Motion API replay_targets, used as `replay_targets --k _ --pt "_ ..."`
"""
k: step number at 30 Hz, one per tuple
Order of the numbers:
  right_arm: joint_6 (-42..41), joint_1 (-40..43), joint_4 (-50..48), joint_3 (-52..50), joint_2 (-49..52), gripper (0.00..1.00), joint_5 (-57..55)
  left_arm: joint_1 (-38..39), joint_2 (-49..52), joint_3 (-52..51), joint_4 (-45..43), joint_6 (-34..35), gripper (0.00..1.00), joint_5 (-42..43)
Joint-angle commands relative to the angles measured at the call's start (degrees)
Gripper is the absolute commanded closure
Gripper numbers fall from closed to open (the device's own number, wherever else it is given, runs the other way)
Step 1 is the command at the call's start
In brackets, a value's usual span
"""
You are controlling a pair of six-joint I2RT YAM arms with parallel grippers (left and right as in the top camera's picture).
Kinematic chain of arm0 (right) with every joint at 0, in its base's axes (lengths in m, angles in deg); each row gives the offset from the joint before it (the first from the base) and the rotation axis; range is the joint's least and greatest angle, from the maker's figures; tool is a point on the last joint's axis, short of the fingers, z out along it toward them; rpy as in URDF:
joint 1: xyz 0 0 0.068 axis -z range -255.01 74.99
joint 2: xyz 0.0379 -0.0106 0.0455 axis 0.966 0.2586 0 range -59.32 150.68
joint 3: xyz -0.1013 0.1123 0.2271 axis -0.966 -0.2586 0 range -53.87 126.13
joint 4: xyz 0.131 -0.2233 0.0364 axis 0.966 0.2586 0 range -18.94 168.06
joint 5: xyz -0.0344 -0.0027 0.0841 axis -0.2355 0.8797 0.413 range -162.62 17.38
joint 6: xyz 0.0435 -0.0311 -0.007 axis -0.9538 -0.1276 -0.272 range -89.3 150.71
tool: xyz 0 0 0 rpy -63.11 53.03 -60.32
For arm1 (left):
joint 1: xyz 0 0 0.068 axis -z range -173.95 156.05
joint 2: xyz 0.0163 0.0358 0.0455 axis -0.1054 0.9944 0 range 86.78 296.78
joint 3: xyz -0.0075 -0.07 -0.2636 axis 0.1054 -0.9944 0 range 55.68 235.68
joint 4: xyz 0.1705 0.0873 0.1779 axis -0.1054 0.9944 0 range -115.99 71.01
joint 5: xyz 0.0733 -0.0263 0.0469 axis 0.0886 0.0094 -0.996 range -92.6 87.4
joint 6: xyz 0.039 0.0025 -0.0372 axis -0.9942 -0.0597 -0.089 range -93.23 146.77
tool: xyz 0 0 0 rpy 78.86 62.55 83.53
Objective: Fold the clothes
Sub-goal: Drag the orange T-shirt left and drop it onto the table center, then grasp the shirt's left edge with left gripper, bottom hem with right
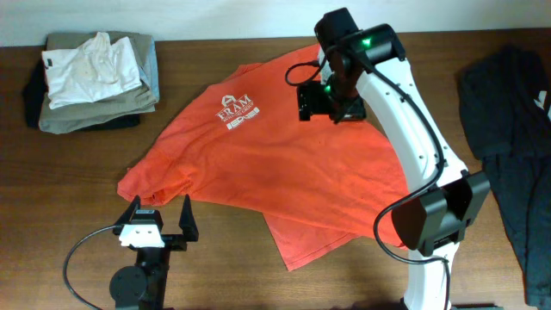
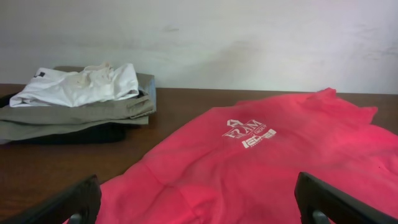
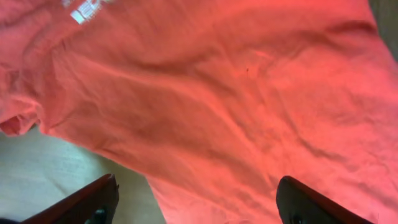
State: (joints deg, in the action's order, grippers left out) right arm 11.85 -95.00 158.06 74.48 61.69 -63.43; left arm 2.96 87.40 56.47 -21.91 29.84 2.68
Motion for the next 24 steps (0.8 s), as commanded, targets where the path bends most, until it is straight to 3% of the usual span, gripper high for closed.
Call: replay_targets --k 1,7,10,13,14,15,19,24 --pt "-4.2 -0.5 3.5 0.1 -5.7 0.15 -2.4 0.2 -0.3 -0.3 0.3 -0.1 0.01 -2.3" --pt "-2.6 -11.6 10.3 -2.5 -8.0 0.15 -7.2 0.2 -0.3 -0.3 -5.2 0.0 0.01 4.7" --pt "-9.7 -18.5 10.3 -2.8 -8.1 0.14 -15.0 0.2 0.2 1.7 -6.9 0.0 0.01 8.9" --pt "-12.4 -20.9 10.3 -2.8 -8.5 0.01 -17.4 -0.5 6.6 8.1 -1.9 -0.1 0.01 8.7" --pt "-12.4 -20.3 10.3 -2.8 -8.8 0.01 -17.4 -1.6 12.0 12.1 0.0 -0.3 0.01 8.8" --pt "-12.3 -18.8 10.3 -2.8 -9.3 0.01 -17.4 -4.1 23.8 20.6 3.4 -4.0 0.01 11.5" --pt "-9.3 -14.4 10.4 -2.8 -10.6 0.01 -13.0 -9.2 47.5 40.1 16.5 -12.2 0.01 13.6" --pt "-6.4 -8.4 10.3 -2.8 -12.5 0.01 -12.2 -18.2 70.7 59.8 35.1 -12.2 0.01 19.2"
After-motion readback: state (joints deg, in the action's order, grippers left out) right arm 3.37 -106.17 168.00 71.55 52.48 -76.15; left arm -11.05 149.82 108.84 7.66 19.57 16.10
